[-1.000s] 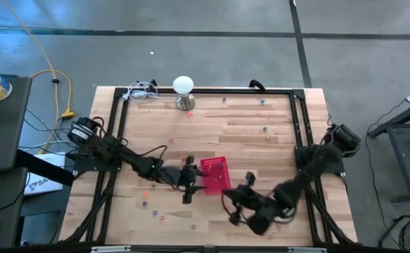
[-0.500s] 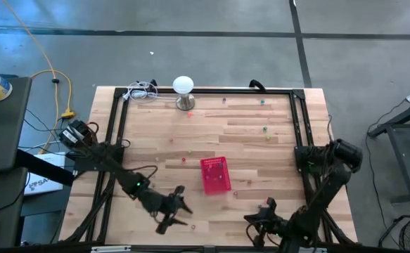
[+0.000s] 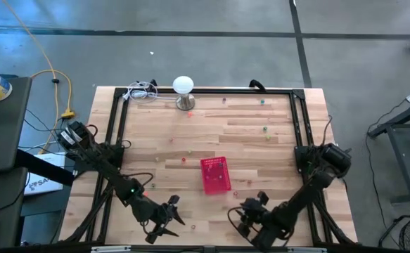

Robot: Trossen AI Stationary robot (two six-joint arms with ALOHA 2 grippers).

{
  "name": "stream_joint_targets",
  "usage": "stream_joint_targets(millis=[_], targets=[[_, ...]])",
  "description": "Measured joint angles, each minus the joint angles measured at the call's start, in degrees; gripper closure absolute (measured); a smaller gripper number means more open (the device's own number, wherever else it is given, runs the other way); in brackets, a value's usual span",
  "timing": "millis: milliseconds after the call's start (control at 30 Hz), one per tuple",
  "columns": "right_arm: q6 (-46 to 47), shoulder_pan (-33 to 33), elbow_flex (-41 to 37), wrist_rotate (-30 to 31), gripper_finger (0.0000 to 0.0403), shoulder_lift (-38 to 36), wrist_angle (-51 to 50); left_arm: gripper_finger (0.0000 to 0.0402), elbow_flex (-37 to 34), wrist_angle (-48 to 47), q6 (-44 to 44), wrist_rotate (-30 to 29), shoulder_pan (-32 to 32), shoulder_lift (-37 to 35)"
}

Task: Pick & Place Dice
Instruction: Put the red die into the red basket

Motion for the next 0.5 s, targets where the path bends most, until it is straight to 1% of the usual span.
stream_joint_targets(millis=[100, 200, 333, 500], targets=[[-1.73, -1.69, 0.0, -0.54, 0.0206, 0.0, -0.04, 0.0198, 0.0, -0.02, 0.0, 0.0, 0.21, 0.0], [-2.16, -3.46, 0.0, -1.74, 0.0183, 0.0, -0.75, 0.0198, 0.0, -0.02, 0.02, 0.0, 0.5, 0.0], [-2.13, -5.38, 0.0, -3.94, 0.0181, 0.0, -2.3, 0.0198, 0.0, -0.02, 0.02, 0.0, 0.5, 0.0], [-0.79, -6.75, -1.29, -6.72, 0.0198, 0.02, -2.38, 0.0198, 0.0, 0.0, 0.02, 0.0, 0.5, 0.0]])
